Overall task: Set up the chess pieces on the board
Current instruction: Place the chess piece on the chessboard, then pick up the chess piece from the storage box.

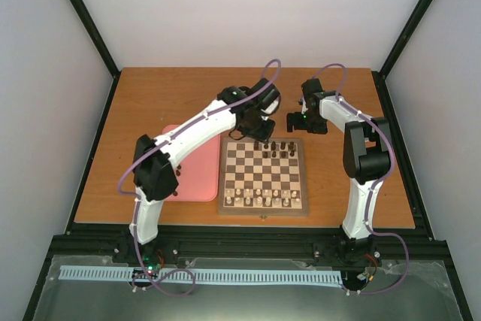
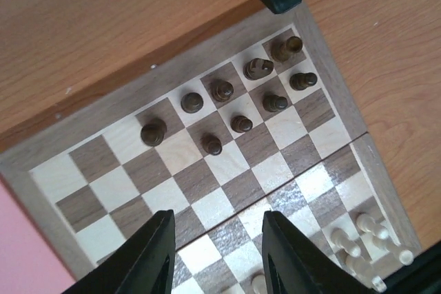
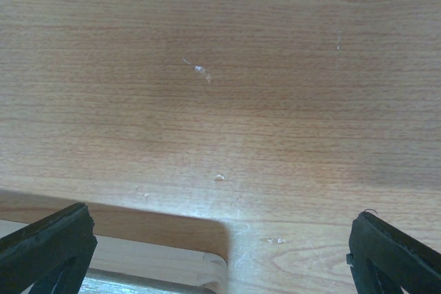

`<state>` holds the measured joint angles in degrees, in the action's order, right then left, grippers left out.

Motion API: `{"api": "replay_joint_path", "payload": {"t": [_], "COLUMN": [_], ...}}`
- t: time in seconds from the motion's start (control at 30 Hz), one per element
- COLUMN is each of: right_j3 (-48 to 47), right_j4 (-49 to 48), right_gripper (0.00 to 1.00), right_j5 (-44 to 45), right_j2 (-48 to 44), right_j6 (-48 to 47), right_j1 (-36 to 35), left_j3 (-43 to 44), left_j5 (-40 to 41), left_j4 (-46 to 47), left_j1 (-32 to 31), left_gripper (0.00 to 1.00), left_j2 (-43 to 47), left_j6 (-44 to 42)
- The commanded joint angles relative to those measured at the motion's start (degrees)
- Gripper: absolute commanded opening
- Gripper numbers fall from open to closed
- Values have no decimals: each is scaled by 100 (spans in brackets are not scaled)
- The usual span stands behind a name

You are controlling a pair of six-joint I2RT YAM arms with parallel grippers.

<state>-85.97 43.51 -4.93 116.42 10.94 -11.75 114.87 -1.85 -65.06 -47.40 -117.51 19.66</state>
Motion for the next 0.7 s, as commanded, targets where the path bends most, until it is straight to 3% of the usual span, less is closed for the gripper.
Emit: {"api": "replay_joint_path", "payload": {"t": [0.0, 0.3, 0.67], "right_j3": [-41, -161, -275], "right_j4": [-31, 37, 205], "right_gripper": [100, 100, 100], "right_j5": [60, 160, 252], "right_j2": [-73, -269, -743], "right_j6": [-10, 41, -7], "right_j1": [19, 18, -154], "left_j3": [-256, -2684, -4446], "left_j5": [224, 167, -268], "left_j4": [-229, 221, 664], "left_j1": [295, 1738, 2653], "left_gripper": [37, 48, 49], "left_j2": [696, 2626, 3454], "left_j6": [225, 1385, 1966]}}
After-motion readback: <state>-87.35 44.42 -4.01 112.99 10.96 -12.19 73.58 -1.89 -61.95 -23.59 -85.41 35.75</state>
